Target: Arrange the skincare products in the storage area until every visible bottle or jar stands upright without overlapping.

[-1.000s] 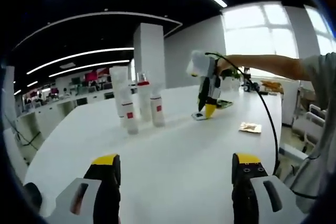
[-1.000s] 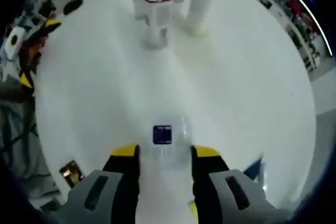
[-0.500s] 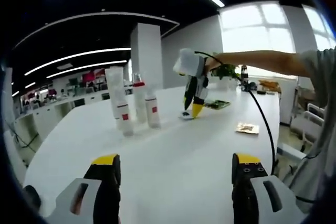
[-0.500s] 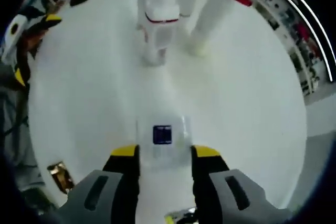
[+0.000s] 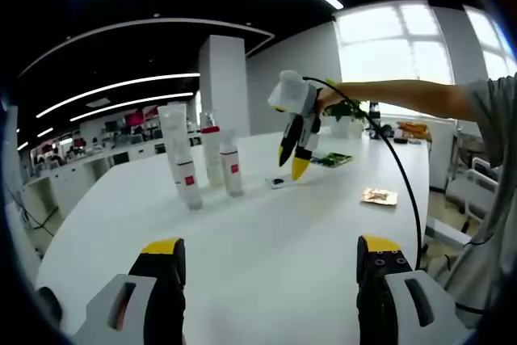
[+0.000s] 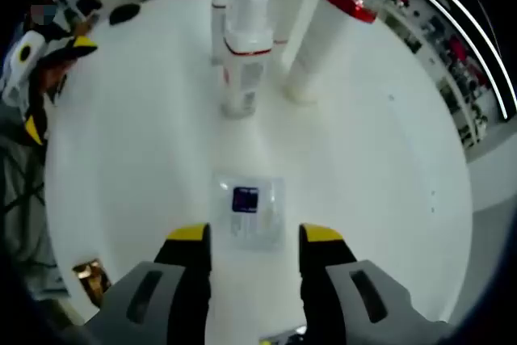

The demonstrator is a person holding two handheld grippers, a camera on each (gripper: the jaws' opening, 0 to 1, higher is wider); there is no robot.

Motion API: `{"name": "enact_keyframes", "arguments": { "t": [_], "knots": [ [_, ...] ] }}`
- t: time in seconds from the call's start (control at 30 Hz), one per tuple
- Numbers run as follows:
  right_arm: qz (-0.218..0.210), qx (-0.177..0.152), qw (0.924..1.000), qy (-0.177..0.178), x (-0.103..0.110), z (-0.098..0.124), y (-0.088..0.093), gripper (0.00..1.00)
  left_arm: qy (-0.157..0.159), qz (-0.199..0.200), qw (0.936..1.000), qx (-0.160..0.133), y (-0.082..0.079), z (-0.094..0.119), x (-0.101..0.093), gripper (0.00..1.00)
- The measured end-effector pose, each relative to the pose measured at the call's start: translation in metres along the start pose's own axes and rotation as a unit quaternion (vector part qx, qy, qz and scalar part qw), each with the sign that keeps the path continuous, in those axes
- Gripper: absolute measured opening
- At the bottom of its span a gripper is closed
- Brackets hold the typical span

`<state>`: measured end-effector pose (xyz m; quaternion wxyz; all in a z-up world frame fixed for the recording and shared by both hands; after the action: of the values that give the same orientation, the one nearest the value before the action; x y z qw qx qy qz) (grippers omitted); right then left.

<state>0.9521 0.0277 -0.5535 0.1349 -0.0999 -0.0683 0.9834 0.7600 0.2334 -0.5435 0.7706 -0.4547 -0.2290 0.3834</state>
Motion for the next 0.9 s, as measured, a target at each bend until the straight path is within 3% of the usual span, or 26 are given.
{"name": "enact_keyframes", "arguments": {
  "t": [0.1, 0.17, 0.27, 0.37, 0.43, 0.47, 0.6, 0.67, 0.73, 0.8, 0.9],
  "knots": [
    [0.009, -0.018, 0.9996, 0.02, 0.004, 0.002, -0.001, 0.35, 0.005, -0.003, 1.0, 0.0, -0.001, -0.001, -0.003, 0.9],
    [0.009, -0.062, 0.9974, 0.037, 0.005, 0.007, -0.008, 0.27, 0.016, 0.003, 0.9999, -0.006, -0.003, -0.001, -0.005, 0.9],
    [-0.032, -0.128, 0.9908, 0.03, 0.006, 0.014, -0.014, 0.25, 0.027, 0.015, 0.9993, -0.023, -0.012, 0.005, -0.006, 0.9],
    [-0.069, -0.162, 0.9839, 0.032, 0.007, 0.016, -0.01, 0.12, 0.015, 0.007, 0.9995, -0.026, -0.015, 0.009, -0.003, 0.9],
    [-0.079, -0.159, 0.9836, 0.032, 0.01, 0.013, -0.002, 0.1, 0.011, 0.007, 0.9996, -0.025, -0.015, 0.01, -0.001, 0.9],
    [-0.121, -0.164, 0.9777, 0.049, 0.006, 0.01, 0.002, 0.09, 0.008, 0.01, 0.9996, -0.025, -0.014, 0.011, 0.0, 0.9],
    [-0.189, -0.183, 0.961, 0.085, 0.002, 0.004, 0.016, 0.0, 0.008, 0.007, 0.9998, -0.018, -0.013, 0.016, 0.0, 0.89],
    [-0.241, -0.187, 0.9496, 0.072, 0.005, 0.001, 0.02, 0.0, 0.011, 0.005, 0.9997, -0.02, -0.016, 0.019, -0.003, 0.89],
    [-0.255, -0.212, 0.9421, 0.052, 0.014, -0.001, 0.016, 0.0, 0.012, 0.002, 0.9997, -0.021, -0.018, 0.02, -0.005, 0.89],
    [-0.251, -0.207, 0.9438, 0.058, 0.023, -0.004, 0.015, 0.0, 0.018, -0.002, 0.9996, -0.022, -0.021, 0.019, -0.01, 0.89],
    [-0.221, -0.198, 0.9493, 0.103, 0.024, -0.01, 0.012, 0.0, 0.027, -0.002, 0.9994, -0.023, -0.023, 0.017, -0.016, 0.88]
  ]
}}
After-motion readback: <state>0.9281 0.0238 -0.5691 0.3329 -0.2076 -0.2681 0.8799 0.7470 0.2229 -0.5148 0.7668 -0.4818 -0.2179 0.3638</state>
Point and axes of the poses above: the point that each gripper's makers call its tool centre point, and the gripper's own axes: z roughly backward along the fingers, x roughly to its left, y roughly out of its underside, the point moved 3 cm from there along z, roughly backward along the fingers, and after that the axes turned 12 degrees about x, right-handed, at the moved point
